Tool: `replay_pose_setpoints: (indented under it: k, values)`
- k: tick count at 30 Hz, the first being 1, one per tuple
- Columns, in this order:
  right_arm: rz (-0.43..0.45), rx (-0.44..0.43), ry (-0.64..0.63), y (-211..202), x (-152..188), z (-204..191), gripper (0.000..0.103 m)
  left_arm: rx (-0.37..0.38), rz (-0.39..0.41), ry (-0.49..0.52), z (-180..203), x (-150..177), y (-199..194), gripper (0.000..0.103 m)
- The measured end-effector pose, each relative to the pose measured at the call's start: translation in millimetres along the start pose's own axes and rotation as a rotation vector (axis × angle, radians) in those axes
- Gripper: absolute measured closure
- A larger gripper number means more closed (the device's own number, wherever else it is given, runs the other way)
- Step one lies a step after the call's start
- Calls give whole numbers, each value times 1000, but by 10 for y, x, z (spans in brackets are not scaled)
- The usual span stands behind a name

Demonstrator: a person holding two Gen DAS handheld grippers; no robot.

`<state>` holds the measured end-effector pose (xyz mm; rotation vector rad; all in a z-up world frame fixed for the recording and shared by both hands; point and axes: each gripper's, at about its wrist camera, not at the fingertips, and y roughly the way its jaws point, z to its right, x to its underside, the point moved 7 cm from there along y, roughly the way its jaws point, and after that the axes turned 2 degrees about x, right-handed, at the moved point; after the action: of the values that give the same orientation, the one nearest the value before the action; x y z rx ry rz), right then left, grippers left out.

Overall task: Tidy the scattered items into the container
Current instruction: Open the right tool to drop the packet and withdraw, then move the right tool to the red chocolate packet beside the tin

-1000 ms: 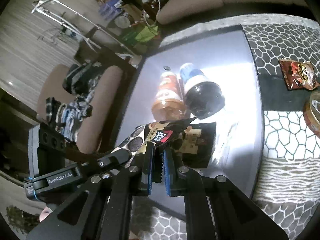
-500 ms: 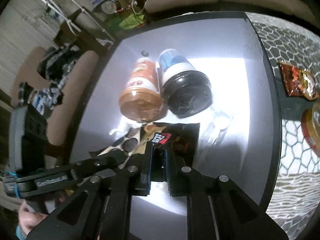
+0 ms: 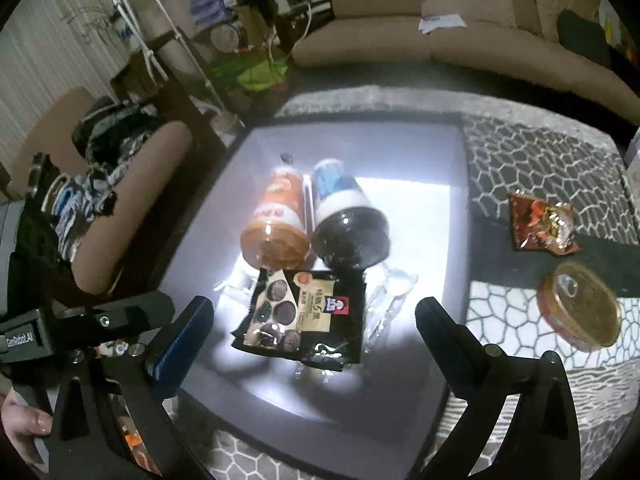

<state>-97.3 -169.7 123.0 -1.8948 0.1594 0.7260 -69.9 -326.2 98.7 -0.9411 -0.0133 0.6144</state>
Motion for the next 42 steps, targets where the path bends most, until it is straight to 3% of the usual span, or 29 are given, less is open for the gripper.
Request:
replay_pose_setpoints:
  k: [5, 10, 14, 26, 31, 35, 42]
  values:
    - [40, 4, -5, -311, -49, -26, 0, -4, 41, 11, 142, 12, -285, 0]
    - [84, 85, -23, -676, -32, 83, 0, -124, 131, 94, 319, 83, -558, 0]
    - [119, 93, -19, -928, 25, 192, 0, -164, 162, 137, 505, 191, -702, 0]
    - [162, 98, 48, -1436, 294, 789, 0, -250, 135, 239, 1001, 632, -483, 0]
    - [150, 87, 81, -1469, 359, 1205, 0, -198, 86, 252, 1198, 818, -119, 0]
    - [149, 73, 182, -1501, 359, 1787, 0, -149, 39, 282, 1435, 899, 186, 0]
    - [128, 38, 342, -1440, 339, 2776, 0, -67, -41, 426, 2077, 942, 814, 0]
